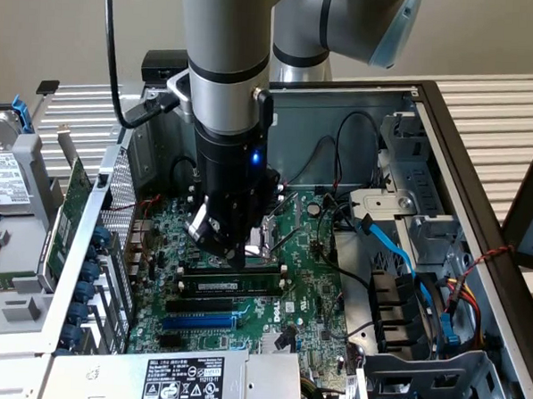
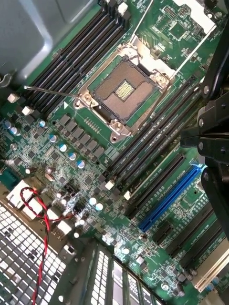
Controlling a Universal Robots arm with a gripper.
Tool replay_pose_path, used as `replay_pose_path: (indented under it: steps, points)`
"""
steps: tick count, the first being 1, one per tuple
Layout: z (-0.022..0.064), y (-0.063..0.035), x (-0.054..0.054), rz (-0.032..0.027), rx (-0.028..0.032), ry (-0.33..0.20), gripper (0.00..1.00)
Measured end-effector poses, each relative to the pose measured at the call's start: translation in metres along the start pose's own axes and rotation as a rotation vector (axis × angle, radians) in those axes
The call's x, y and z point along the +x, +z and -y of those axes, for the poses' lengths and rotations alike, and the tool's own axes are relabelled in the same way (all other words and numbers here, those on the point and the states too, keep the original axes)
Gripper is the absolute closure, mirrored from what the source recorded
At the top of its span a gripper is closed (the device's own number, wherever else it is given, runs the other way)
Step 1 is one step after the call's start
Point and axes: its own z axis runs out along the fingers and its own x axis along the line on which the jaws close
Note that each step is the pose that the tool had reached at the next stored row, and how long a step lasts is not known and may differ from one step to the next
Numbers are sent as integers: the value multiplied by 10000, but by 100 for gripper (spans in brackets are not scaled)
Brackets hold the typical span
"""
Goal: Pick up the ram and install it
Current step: 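Press down the ram until it locks into place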
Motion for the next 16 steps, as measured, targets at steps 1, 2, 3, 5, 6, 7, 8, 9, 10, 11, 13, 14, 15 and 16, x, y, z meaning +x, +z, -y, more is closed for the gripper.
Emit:
replay_pose_path:
  steps: [1,2,3,5,6,7,8,9,10,11,13,14,15,16]
  points:
    - [0,0,0,2,4,150,89]
    - [0,0,0,5,7,305,89]
    - [0,0,0,6,11,454,89]
    - [0,0,0,10,18,755,89]
    - [0,0,0,13,22,906,89]
    - [0,0,0,15,25,1061,89]
    - [0,0,0,17,29,1213,89]
    - [0,0,0,19,32,1368,89]
    - [0,0,0,21,36,1519,89]
    - [0,0,0,24,39,1675,89]
    - [0,-1,0,27,47,1977,89]
    - [0,-1,0,29,51,2137,89]
    - [0,0,0,32,54,2288,89]
    - [0,-1,1,34,58,2440,89]
